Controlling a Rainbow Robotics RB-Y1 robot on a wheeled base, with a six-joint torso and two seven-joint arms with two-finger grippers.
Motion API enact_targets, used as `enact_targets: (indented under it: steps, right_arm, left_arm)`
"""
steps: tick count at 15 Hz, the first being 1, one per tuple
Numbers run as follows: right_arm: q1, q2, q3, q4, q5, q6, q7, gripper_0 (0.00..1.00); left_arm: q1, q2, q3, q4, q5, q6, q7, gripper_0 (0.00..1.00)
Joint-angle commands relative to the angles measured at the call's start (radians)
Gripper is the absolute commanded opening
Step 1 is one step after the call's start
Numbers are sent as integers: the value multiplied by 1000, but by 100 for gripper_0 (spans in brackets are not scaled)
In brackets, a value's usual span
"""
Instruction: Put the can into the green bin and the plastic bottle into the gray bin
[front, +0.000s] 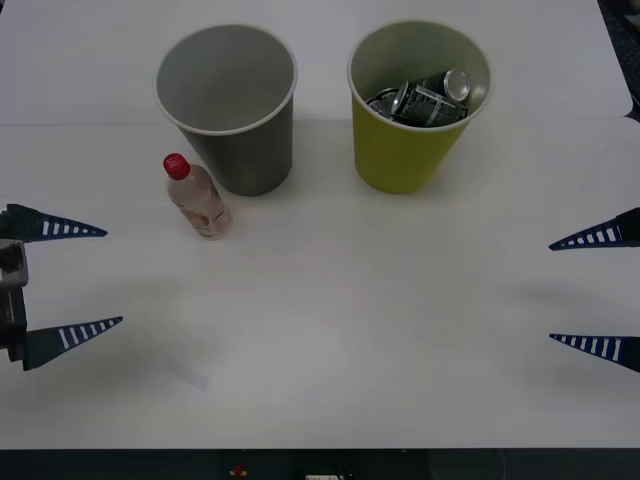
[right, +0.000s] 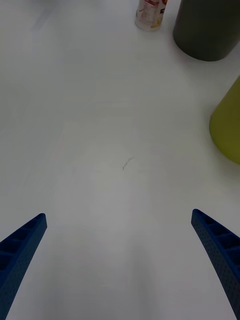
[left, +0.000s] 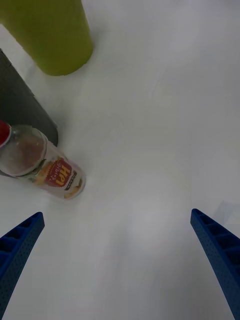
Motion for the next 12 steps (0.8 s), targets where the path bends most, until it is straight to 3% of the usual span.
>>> enact_targets:
  steps: [1, 6, 12]
  right_arm:
    - [0, 0, 0, 0, 0, 0, 0, 100]
    - [0, 0, 0, 0, 0, 0, 0, 100]
    - [0, 0, 0, 0, 0, 0, 0, 100]
  left_arm:
    - [32, 23, -11, 0, 72, 65, 123, 100]
    - [134, 86, -74, 1, 362, 285, 160, 100]
    - [249, 100, -86, 1, 636, 388, 100, 100]
